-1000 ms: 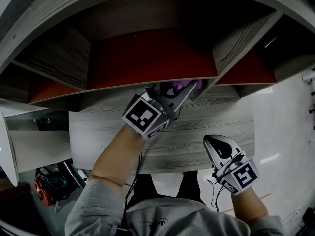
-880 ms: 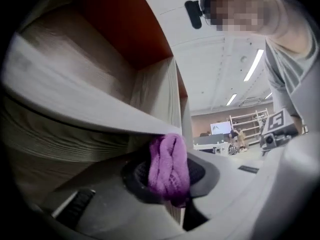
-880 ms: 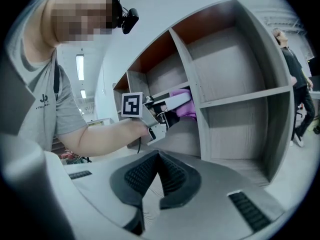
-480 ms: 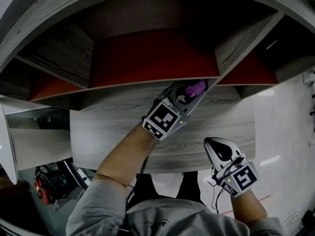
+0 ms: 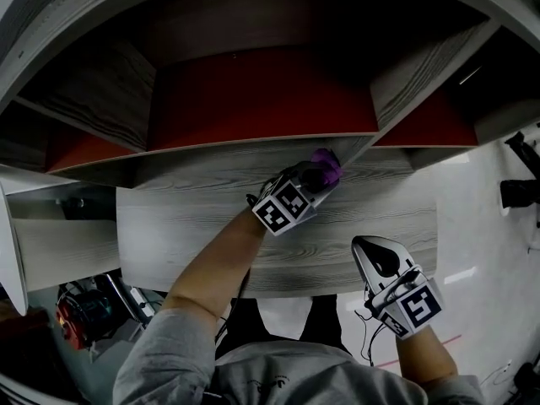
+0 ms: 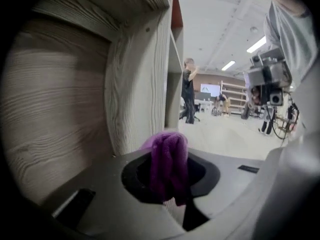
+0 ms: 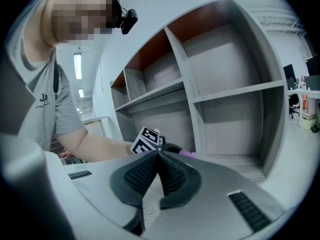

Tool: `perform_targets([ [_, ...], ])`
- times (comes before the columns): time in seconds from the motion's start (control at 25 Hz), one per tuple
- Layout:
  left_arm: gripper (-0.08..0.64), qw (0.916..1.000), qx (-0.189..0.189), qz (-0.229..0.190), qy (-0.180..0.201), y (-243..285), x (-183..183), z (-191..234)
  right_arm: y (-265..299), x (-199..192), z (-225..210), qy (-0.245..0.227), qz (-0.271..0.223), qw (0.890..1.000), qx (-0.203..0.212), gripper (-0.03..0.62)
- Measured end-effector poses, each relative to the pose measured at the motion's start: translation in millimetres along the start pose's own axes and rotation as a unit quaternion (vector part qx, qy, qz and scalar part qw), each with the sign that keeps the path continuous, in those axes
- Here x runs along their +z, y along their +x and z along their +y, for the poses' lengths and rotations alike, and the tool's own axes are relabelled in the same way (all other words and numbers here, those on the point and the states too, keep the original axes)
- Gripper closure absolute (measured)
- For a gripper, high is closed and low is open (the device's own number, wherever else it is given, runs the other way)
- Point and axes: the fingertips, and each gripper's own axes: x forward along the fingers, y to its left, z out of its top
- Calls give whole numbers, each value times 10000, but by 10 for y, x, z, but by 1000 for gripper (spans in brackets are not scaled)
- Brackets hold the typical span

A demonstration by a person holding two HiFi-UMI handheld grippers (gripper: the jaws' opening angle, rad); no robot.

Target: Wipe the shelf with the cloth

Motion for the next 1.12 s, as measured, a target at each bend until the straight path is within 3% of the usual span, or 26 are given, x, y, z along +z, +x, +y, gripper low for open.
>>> perform_targets([
  [0.12,472,9945,-198,926,440,246,-347,-123,29,10,5,-29,-19,10000,11,571],
  [0.2,471,9939,-174,973,485,360,-416,-181,57,40,24,-28,-56,10000,11,571],
  [0.32,474,9991,151,249,-303,98,-275,-39,134,109,102,-108,-60,9999,84,569],
  [0.4,474,9913,794,-415,-962,-466,-188,286,233,191,185,-168,-115,9997,165,571],
  [0.44,474,9817,1236,-739,-1249,-855,-172,504,295,226,244,-194,-130,9995,219,571],
  [0.48,474,9677,1740,-1046,-1495,-1297,-176,741,365,255,316,-220,-137,9993,284,571],
  [0.56,474,9268,2874,-1562,-1843,-2267,-244,1212,537,304,495,-276,-138,9985,450,569],
  [0.72,476,8205,5031,-1979,-1856,-4003,-463,1850,945,410,893,-435,-113,9949,907,571],
  [0.76,476,7963,5388,-2037,-1846,-4320,-493,1936,1026,430,998,-465,-102,9940,988,569],
  [0.84,476,7575,5877,-2162,-1847,-4818,-506,2050,1151,450,1217,-495,-85,9929,1075,571],
  [0.92,476,7273,6214,-2264,-1834,-5183,-486,2130,1270,470,1389,-548,-54,9915,1176,571],
  [1.0,475,7048,6437,-2346,-1839,-5415,-469,2222,1395,503,1482,-629,-8,9893,1319,571],
  [1.04,474,6981,6505,-2372,-1826,-5487,-460,2285,1448,515,1517,-656,10,9884,1371,571],
  [1.12,474,6936,6597,-2355,-1684,-5583,-425,2440,1527,518,1584,-682,47,9873,1431,571],
])
